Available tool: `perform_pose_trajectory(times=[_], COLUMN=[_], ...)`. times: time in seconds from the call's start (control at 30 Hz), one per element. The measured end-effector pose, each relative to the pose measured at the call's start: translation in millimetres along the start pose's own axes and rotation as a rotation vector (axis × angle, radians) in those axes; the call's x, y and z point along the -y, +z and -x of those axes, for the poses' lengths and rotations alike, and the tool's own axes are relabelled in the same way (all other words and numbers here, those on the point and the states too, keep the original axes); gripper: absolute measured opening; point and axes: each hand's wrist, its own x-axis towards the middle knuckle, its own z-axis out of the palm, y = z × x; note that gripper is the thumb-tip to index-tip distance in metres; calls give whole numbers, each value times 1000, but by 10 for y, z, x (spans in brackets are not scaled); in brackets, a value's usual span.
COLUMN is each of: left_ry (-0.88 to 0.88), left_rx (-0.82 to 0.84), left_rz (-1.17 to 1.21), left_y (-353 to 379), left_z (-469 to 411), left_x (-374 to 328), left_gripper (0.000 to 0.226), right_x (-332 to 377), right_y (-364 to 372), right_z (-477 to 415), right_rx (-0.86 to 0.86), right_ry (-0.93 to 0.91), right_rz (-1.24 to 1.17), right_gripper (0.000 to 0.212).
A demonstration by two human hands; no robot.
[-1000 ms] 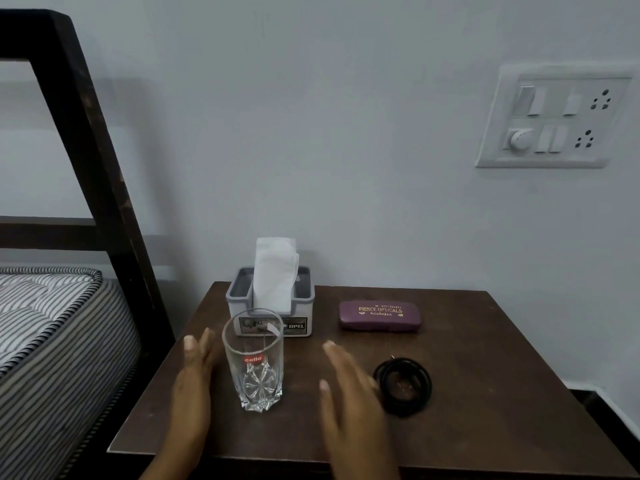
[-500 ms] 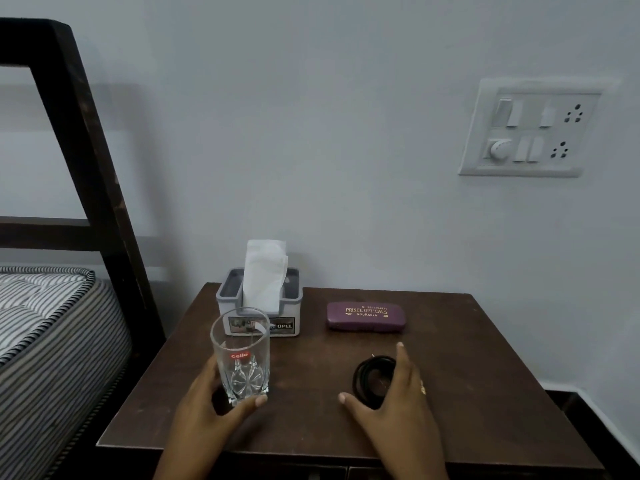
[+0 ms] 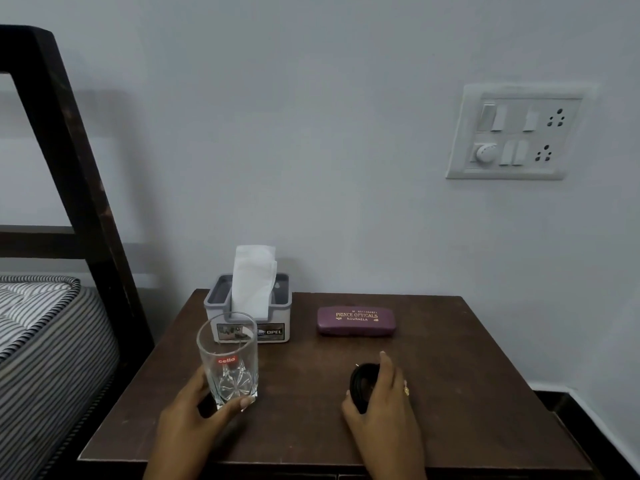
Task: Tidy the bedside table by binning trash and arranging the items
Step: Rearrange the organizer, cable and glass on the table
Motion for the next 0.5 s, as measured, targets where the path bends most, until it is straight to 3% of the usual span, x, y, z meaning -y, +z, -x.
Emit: perform_pose_trajectory(times=[0.3,0.5], left_ry=[19,-41], left_rx=[16,19], left_rz=[-3,-31], left_y=[-22,-121], left_z=[48,146], left_x=[-36,-17], left_gripper=[56,106], right_x=[-23,-26], right_y=[28,-14], right_z=[33,79], right_rx=[-58,-65], right_ry=[-8,-22], right_rz=[23,41], right_gripper=[81,92])
